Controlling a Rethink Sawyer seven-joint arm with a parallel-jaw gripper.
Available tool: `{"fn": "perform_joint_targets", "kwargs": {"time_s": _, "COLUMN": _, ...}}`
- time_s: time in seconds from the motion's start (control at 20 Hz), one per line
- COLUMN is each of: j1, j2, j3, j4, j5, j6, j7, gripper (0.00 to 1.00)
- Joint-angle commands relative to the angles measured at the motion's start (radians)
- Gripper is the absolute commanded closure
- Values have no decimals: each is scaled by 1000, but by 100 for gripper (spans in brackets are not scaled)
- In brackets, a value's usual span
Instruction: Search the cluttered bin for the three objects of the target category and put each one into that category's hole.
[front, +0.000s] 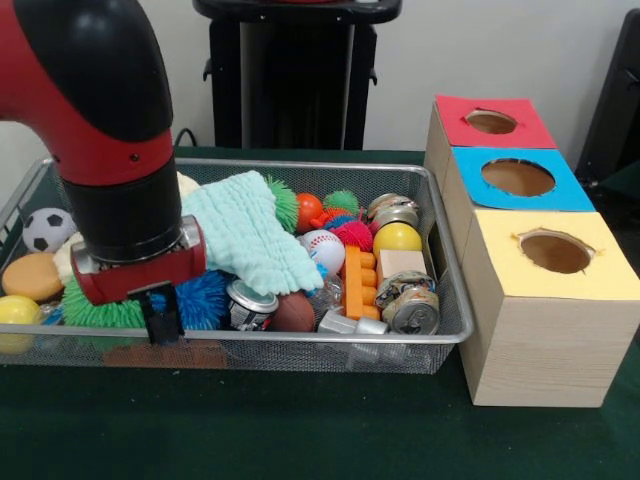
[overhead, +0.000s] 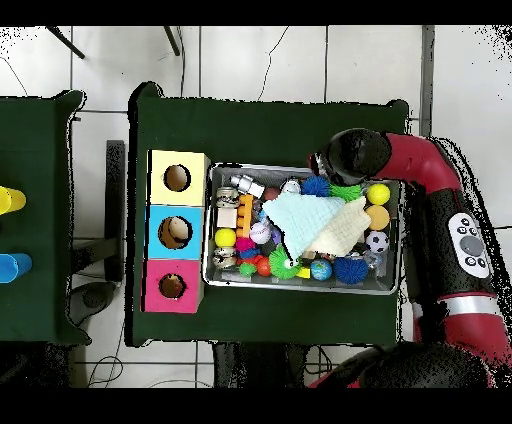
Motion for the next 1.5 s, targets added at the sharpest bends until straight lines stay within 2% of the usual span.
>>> {"fn": "perform_joint_targets", "kwargs": {"time_s": 0.05, "j1": -51, "j2": -122, "j3": -27, "j4": 163, "j5": 8, "j6": -35, "j7": -81, "gripper": 100}}
{"fn": "perform_joint_targets", "kwargs": {"time_s": 0.2, "j1": -70, "j2": -152, "j3": -21, "j4": 198, "j5": 23, "j6": -21, "j7": -79, "gripper": 100}}
{"fn": "perform_joint_targets", "kwargs": {"time_s": 0.6, "j1": -93, "j2": -210, "j3": -26, "j4": 218, "j5": 17, "j6": 17, "j7": -101, "gripper": 100}}
{"fn": "perform_joint_targets", "kwargs": {"time_s": 1.05, "j1": -223, "j2": -271, "j3": -10, "j4": 458, "j5": 9, "j6": -170, "j7": -66, "gripper": 100}}
{"fn": "perform_joint_targets", "kwargs": {"time_s": 1.5, "j1": -276, "j2": -278, "j3": 19, "j4": 511, "j5": 11, "j6": -185, "j7": -103, "gripper": 100}}
